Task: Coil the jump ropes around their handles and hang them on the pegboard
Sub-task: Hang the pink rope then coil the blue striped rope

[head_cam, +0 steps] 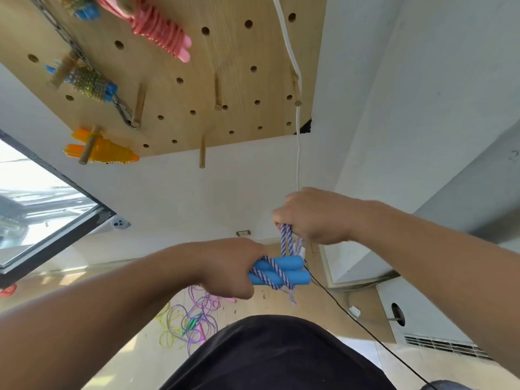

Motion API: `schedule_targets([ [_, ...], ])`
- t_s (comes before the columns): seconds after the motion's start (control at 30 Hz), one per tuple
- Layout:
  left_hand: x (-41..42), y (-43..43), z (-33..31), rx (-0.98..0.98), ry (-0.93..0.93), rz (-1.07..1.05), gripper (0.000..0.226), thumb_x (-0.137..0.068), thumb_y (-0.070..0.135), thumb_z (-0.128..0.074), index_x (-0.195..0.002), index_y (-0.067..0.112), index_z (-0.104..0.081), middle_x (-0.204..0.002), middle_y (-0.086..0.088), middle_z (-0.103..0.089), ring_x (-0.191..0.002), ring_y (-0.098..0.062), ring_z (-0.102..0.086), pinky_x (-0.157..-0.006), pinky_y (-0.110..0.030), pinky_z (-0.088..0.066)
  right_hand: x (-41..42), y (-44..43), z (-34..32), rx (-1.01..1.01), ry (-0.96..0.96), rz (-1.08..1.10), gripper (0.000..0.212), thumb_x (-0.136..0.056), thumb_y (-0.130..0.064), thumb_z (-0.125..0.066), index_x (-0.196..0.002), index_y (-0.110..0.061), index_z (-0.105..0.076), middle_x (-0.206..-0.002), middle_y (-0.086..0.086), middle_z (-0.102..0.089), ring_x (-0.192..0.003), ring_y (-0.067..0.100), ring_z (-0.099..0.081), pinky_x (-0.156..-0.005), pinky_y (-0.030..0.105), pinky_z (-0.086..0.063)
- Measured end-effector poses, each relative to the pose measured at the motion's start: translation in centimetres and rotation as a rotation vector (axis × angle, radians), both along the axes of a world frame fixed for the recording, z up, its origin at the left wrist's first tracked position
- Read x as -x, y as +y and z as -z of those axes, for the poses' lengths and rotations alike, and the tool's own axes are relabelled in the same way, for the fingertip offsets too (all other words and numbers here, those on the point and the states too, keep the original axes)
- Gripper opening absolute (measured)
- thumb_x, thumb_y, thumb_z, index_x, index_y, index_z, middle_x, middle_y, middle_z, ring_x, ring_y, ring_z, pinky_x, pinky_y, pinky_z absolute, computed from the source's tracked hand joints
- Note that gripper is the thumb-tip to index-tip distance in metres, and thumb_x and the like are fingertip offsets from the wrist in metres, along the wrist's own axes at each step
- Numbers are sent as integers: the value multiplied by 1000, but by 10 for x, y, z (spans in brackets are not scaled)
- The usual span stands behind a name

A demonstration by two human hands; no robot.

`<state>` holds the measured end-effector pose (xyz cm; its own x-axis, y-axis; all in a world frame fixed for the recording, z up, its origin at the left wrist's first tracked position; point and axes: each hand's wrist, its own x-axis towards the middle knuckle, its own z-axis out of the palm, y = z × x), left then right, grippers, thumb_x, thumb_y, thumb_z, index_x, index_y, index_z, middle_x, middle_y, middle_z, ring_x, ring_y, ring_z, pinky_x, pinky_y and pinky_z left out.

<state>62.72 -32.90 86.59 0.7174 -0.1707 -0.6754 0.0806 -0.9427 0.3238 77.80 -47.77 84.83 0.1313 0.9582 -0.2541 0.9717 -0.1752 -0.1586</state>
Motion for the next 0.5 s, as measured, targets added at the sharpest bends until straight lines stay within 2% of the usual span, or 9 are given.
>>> schedule_targets([
  [0.07,-5,8,6,-129,-39,15,22,-84,15,-60,-84,24,-40,-87,2,-48,-72,-15,-48,-63,-32,-40,0,13,-14,60,15,3,9,-100,-15,-42,-94,-20,-46,-77,-3,-46,-80,23,-49,-71,37,-39],
  [0.13,-12,22,11,-229,-86,-35,18,-86,15,-57,-90,22,-41,-86,3,-46,-74,-15,-49,-64,-31,-40,5,17,-22,53,17,25,11,-101,-16,-42,-96,-14,-52,-75,-3,-46,-72,19,-46,-64,36,-33],
  [0.2,-18,37,18,-289,-139,-146,17,-87,16,-57,-96,21,-44,-87,4,-45,-79,-17,-52,-68,-31,-43,16,16,-26,1,55,83,15,-101,-20,-44,-88,-15,-50,-70,-2,-46,-62,15,-40,-57,35,-29],
  [0.27,-22,48,25,-294,-200,-282,18,-87,18,-59,-98,21,-46,-87,5,-47,-82,-17,-54,-67,-31,-44,28,10,-25,-67,71,143,24,-103,-33,-44,-84,-18,-45,-68,-3,-45,-59,13,-39,-54,32,-28],
  [0.33,-23,55,30,-202,-267,-445,16,-86,18,-61,-92,19,-47,-87,1,-51,-76,-16,-52,-60,-28,-39,37,1,-18,-169,86,210,34,-106,-46,-37,-86,-20,-46,-66,-5,-46,-58,15,-43,-56,33,-32],
  [0.4,-21,55,29,9,-327,-660,18,-83,14,-65,-84,17,-47,-84,-3,-54,-67,-15,-49,-54,-27,-35,40,-11,-9,-331,176,344,36,-106,-45,-35,-91,-20,-55,-64,-5,-49,-60,16,-48,-59,36,-38],
  [0.5,-13,45,21,340,-316,-857,21,-70,15,-68,-79,12,-49,-72,-5,-50,-62,-18,-44,-58,-29,-35,38,-26,3,-445,273,526,14,-104,-37,-46,-100,-26,-54,-67,-9,-51,-62,14,-50,-61,34,-43],
])
